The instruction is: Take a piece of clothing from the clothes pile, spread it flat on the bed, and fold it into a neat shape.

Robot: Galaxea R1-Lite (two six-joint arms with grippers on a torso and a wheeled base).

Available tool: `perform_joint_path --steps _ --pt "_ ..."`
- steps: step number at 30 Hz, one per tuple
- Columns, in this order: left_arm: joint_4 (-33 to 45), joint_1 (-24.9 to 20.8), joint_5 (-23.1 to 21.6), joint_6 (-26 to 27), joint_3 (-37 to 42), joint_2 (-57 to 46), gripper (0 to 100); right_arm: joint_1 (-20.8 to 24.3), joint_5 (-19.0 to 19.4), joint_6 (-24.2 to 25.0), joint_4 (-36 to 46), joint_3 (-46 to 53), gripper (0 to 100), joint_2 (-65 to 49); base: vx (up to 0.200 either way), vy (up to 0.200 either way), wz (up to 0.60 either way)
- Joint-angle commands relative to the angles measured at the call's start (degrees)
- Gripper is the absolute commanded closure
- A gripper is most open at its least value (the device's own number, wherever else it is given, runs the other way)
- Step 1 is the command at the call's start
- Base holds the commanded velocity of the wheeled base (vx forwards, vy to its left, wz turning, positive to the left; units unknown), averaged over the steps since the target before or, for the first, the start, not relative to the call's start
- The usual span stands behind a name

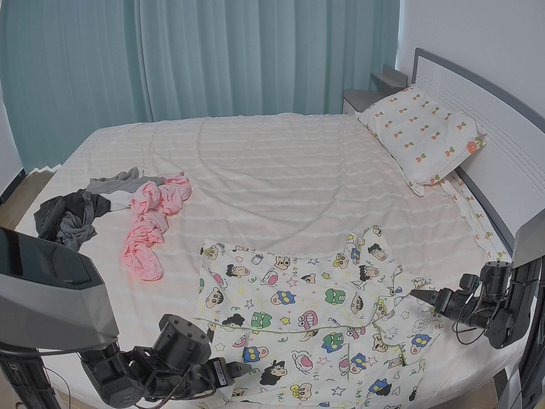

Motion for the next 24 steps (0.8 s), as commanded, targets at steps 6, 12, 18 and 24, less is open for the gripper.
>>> perform_joint_path --steps 6,12,18,24 --pt "1.3 -3.8 5.1 0.1 -3.6 4.3 0 0.0 0.0 -0.1 -0.7 0.1 0 0.4 0.000 0.000 0.00" --pt "3.3 -5.6 8.7 0.2 -4.7 6.0 0 0.0 0.1 -0.1 -0.7 0.1 0 0.5 0.000 0.000 0.00" --pt "7.0 -6.0 8.7 0.1 -4.3 5.1 0 0.0 0.0 -0.1 -0.7 0.2 0 0.4 0.000 0.000 0.00" --pt "6.9 -6.0 8.9 0.1 -5.0 5.6 0 0.0 0.0 -0.1 -0.7 0.2 0 0.5 0.000 0.000 0.00"
